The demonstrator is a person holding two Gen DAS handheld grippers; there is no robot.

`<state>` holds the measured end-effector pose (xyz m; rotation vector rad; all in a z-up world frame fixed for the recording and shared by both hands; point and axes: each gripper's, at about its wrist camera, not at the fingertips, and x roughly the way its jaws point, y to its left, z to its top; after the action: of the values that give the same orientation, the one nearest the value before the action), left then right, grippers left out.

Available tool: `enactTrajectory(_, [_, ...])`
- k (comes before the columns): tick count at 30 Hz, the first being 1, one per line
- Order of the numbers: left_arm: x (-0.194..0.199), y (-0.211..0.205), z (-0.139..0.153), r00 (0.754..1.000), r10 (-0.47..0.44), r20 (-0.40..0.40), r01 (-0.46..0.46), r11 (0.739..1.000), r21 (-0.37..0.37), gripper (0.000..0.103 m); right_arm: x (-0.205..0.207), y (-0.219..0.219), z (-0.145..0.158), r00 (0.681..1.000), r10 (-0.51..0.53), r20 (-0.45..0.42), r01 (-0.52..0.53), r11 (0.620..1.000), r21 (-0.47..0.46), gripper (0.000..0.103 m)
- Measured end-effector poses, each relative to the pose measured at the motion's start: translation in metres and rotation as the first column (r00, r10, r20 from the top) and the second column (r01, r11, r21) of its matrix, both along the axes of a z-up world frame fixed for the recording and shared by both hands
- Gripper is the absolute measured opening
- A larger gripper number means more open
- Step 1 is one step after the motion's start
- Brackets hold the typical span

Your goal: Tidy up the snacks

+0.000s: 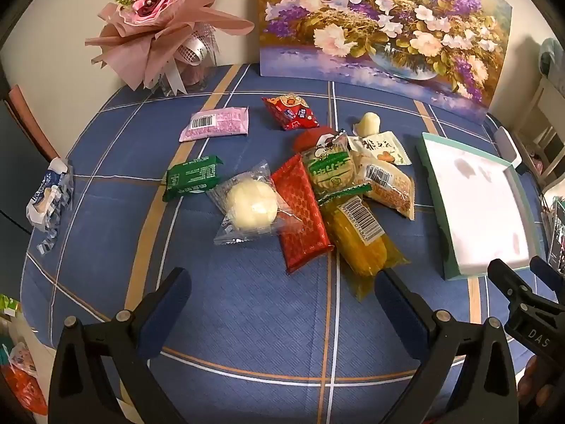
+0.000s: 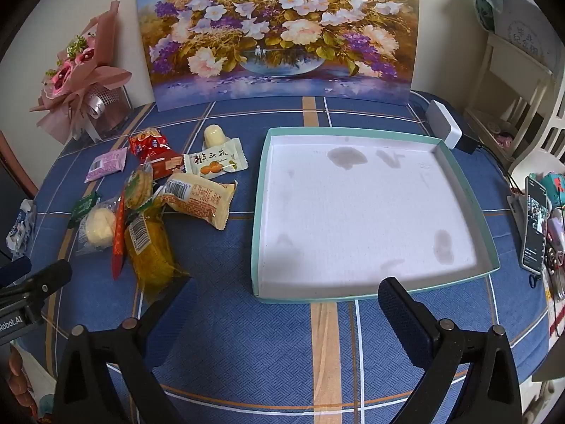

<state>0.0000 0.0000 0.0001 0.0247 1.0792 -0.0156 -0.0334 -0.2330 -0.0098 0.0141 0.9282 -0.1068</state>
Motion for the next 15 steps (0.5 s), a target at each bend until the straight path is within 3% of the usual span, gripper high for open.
enactTrajectory(15, [0.0, -0.0001, 0.0001, 1.0, 0.0, 0.001, 0.0, 1.0, -0.005, 0.103, 0.0003, 0.0006, 0.0002, 1.0, 0.0, -0.001, 0.0, 1.0, -0.002, 0.103])
